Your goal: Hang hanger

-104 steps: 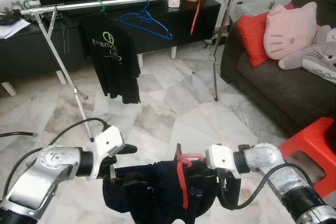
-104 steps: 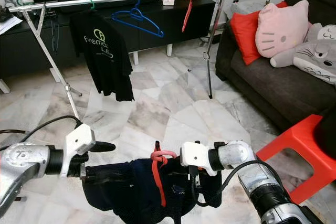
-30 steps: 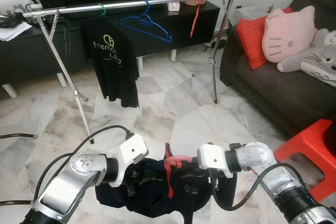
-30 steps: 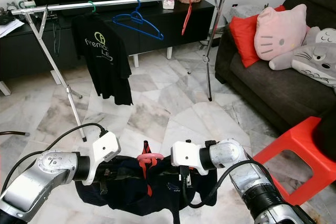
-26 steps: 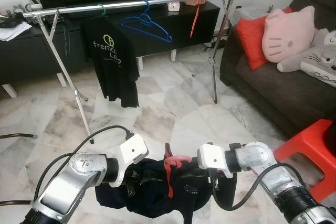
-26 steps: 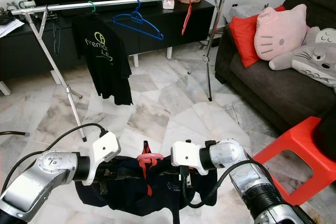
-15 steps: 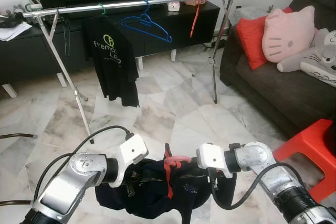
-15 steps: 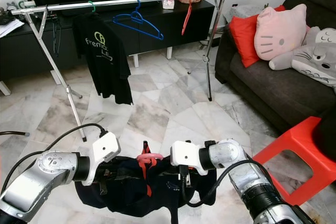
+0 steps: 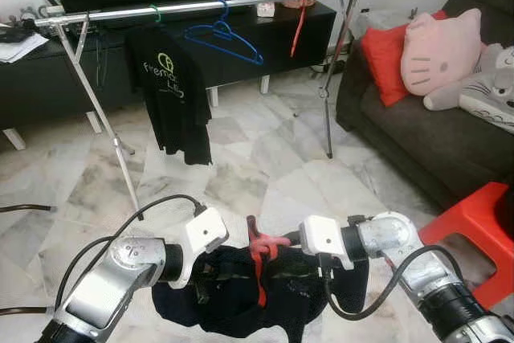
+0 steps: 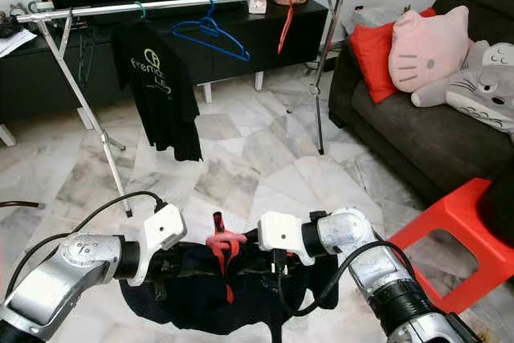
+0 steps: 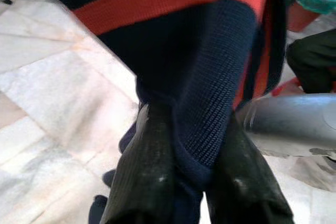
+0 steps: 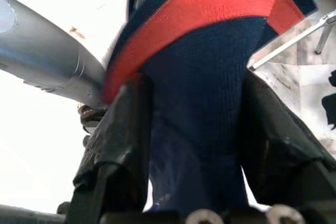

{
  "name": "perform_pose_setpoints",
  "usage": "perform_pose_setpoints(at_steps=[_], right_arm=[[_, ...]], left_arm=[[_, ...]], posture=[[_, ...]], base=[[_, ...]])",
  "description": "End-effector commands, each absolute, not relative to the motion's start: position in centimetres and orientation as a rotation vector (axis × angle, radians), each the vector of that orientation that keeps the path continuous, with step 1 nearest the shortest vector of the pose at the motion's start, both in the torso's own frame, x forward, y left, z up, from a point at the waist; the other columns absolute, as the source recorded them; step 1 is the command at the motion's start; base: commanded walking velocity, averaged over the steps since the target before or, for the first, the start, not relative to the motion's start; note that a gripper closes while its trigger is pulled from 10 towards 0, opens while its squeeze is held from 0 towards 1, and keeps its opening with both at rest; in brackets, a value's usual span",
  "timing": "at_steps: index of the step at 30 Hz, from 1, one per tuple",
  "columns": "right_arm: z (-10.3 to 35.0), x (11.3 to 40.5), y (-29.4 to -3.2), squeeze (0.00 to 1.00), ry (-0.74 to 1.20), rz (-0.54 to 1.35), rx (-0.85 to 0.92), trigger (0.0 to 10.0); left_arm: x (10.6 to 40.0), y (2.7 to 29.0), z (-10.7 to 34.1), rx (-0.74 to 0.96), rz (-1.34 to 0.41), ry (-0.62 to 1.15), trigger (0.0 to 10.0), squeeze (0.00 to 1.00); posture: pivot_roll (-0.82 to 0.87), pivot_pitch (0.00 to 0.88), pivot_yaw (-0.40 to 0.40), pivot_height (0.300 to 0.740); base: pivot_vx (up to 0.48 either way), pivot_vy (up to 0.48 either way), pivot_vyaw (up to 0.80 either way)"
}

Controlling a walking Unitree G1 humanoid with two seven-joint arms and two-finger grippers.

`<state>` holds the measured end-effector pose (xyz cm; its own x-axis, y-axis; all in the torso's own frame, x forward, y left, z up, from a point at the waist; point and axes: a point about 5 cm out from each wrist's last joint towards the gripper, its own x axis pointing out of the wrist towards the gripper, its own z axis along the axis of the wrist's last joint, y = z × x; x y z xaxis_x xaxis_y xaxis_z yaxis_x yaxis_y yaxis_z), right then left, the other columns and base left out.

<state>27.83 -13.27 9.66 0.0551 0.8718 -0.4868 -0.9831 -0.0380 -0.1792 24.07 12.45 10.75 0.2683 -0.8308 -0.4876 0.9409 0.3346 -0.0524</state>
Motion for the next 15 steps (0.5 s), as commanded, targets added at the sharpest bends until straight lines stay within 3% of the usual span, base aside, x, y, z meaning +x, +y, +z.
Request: perform_pose_setpoints(at_steps=[1, 11, 15], right_arm=[[9.6, 27.4, -13.6, 1.0, 0.274, 1.538, -0.559, 10.0], [9.7, 26.5, -14.6, 1.0, 0.321, 1.559, -0.584, 10.0], [9.7, 27.0, -15.4, 1.0, 0.335, 1.47, -0.617, 10.0]], left_arm=[[24.3, 12.3, 11.3, 0.306, -1.21, 0.428, 0.0, 0.0], [24.6, 12.6, 11.1, 0.314, -1.181, 0.43, 0.0, 0.0], [24.9, 12.7, 10.8, 0.336, -1.156, 0.427, 0.0, 0.0]], posture=[[-0.09, 0.022, -0.054, 0.74], [-0.1, 0.024, -0.049, 0.74], [-0.11, 0.024, -0.046, 0.74]], base=[[0.0, 0.0, 0.0], [0.0, 0.0, 0.0], [0.0, 0.0, 0.0]])
